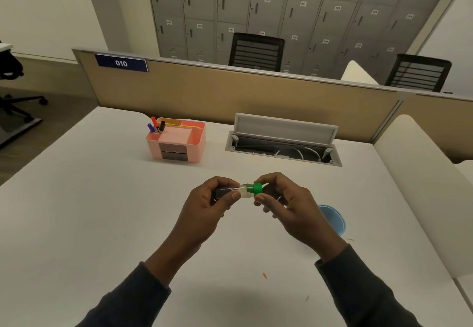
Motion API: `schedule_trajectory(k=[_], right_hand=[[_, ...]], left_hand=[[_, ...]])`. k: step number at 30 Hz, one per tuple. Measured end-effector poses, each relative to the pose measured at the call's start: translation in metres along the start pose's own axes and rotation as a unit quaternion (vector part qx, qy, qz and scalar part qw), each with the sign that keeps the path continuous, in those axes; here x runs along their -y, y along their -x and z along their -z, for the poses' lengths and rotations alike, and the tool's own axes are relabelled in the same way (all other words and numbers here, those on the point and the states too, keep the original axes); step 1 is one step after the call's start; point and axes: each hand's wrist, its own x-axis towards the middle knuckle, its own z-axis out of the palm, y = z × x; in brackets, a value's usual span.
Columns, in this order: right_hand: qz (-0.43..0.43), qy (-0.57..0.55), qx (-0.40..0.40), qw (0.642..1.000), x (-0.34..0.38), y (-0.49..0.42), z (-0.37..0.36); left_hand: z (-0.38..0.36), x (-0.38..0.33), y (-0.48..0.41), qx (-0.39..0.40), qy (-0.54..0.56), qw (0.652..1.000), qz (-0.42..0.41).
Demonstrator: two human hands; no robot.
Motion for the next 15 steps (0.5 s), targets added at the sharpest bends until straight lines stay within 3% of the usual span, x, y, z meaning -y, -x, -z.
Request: schedule_trajectory(k=[10,15], right_hand=[[-0.013,-0.022,0.006,1.0,0.01,-0.011,-0.028],[-0.078,-0.075,-0.021,0.994,0.014,-0.011,-0.049]], left_hand=[[0.019,-0.003,0.009,-0.008,-0.018,0.998,-0.053],[0.019,-0.005,0.014,-0.033,-0.067,0.991,-0.114]])
